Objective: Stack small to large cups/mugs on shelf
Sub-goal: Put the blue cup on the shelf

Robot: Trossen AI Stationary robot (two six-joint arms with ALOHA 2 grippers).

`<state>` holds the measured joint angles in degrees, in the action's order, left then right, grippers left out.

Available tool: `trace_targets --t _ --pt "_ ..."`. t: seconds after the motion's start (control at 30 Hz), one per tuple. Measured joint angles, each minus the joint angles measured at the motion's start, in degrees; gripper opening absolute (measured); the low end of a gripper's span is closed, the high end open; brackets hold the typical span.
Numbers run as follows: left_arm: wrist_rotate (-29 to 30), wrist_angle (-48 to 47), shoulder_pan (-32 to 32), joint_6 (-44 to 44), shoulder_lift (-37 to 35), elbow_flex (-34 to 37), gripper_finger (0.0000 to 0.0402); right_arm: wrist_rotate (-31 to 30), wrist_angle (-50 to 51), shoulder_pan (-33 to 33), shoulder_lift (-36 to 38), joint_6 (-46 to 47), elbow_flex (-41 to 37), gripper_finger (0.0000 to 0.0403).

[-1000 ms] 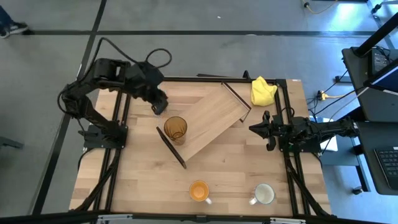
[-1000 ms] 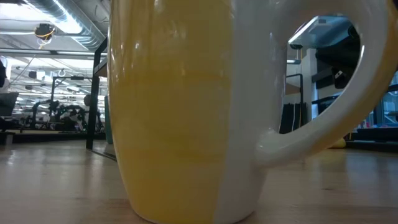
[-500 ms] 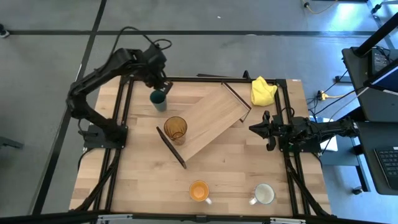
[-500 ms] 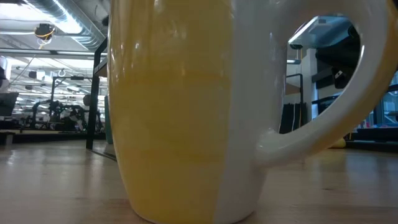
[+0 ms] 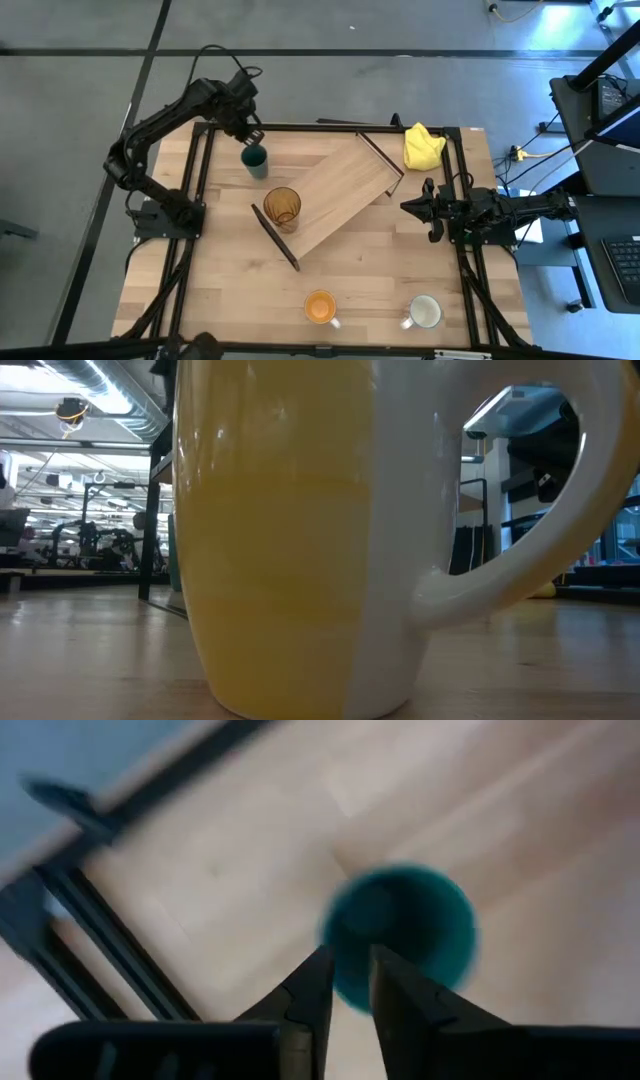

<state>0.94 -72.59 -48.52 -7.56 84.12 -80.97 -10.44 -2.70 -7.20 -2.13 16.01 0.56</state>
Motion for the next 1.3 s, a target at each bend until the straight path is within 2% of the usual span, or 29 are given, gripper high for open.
trace_targets --t 0.17,0.4,0.57,0.73,1.3 --pt "1.36 6.72 -3.36 5.45 -0.02 2.39 0.0095 0.00 -0.01 0.02 0.00 0.00 0.00 0.0032" --pt "-0.14 6.56 -6.23 7.66 1.01 8.71 0.0128 -0.01 -0.01 0.01 0.02 0.00 0.00 0.0032" --pt "-3.57 8.93 -6.40 7.38 1.03 11.19 0.0130 -0.02 0.00 0.00 0.02 0.00 0.00 0.0032" --pt "-9.66 10.47 -6.37 6.61 1.03 11.26 0.0129 0.00 -0.01 0.01 0.02 0.00 0.00 0.0032" --pt "-8.01 9.34 -6.33 6.64 1.03 11.74 0.0129 0.00 -0.02 0.02 0.02 0.00 0.00 0.0032"
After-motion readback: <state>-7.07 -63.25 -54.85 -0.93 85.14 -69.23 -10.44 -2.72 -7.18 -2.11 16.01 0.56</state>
